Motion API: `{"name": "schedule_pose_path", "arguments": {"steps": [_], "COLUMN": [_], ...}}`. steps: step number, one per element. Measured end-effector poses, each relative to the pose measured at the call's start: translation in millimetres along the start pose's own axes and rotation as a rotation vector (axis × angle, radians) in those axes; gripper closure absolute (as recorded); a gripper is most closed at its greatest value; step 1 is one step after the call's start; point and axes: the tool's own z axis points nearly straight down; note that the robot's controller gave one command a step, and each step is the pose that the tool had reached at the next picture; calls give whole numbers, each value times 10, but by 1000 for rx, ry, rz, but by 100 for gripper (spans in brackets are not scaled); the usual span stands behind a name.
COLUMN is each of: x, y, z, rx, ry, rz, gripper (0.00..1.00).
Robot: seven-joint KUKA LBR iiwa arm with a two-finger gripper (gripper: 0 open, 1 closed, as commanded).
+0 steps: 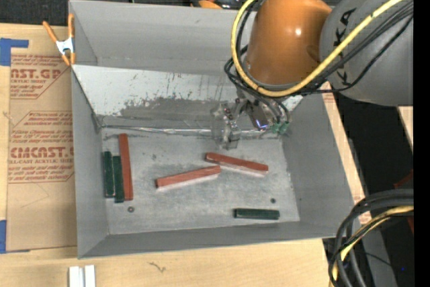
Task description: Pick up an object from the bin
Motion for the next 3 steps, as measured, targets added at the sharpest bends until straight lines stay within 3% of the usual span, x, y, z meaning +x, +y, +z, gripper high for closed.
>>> {"name": "schedule_pose_path", "arguments": {"steps": [1,2,3], "x": [515,488,261], "y": [653,626,276], "z": [760,730,1533], "rx": [-6,-4,-2], "ry": [17,9,14], "rz": [-143,-138,29], "gripper": [100,0,0]}}
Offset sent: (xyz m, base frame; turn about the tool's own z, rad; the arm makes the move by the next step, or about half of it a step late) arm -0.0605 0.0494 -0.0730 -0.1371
